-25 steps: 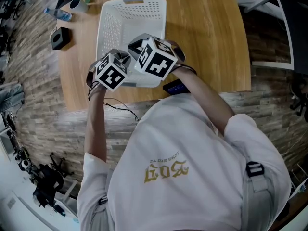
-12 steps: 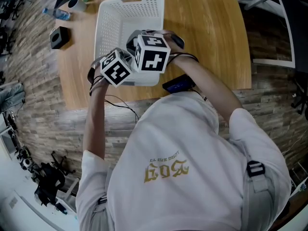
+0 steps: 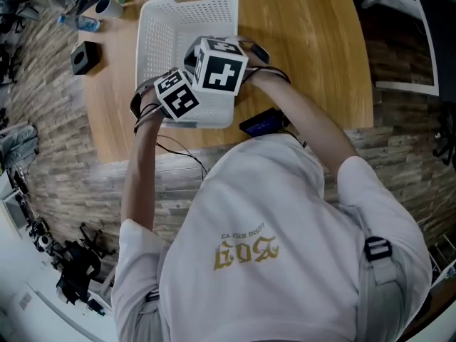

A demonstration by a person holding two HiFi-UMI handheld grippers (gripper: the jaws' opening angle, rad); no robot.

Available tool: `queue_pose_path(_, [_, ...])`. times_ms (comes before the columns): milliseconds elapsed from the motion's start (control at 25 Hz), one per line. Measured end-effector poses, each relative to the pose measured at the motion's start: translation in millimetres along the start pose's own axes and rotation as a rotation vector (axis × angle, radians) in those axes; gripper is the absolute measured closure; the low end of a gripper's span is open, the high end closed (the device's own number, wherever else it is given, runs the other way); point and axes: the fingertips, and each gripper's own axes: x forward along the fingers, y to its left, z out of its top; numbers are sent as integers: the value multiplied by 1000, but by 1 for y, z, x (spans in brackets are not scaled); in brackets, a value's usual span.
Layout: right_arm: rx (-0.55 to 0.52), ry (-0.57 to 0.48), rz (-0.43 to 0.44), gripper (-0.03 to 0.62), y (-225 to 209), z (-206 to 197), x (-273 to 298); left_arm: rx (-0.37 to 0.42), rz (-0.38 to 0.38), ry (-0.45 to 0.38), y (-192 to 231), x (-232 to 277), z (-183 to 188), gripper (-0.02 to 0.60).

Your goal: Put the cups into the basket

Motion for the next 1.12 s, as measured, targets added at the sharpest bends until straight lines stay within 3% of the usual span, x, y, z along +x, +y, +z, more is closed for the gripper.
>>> queue_pose_path(160, [-115, 95, -13, 583, 5, -11, 3, 54, -19, 79, 0, 11, -9, 557])
queue_pose_path(280, [-196, 162, -2, 584, 9, -20, 9, 50, -38, 73, -2, 18, -9, 557])
queue_pose_path(520, [-190, 195, 51, 585, -1, -24, 14, 101, -45, 87, -5, 29, -9, 557])
queue_pose_path(720, [-157, 262, 126, 585, -2, -29, 18, 179, -28, 17, -1, 34, 10, 557])
queue_pose_path(880, [-152, 305, 157, 585, -2, -31, 16, 185, -49, 115, -5, 46, -9, 557])
queue_pose_path(1120, [-124, 297, 169, 585, -6, -29, 16, 201, -68, 118, -6, 40, -8, 557])
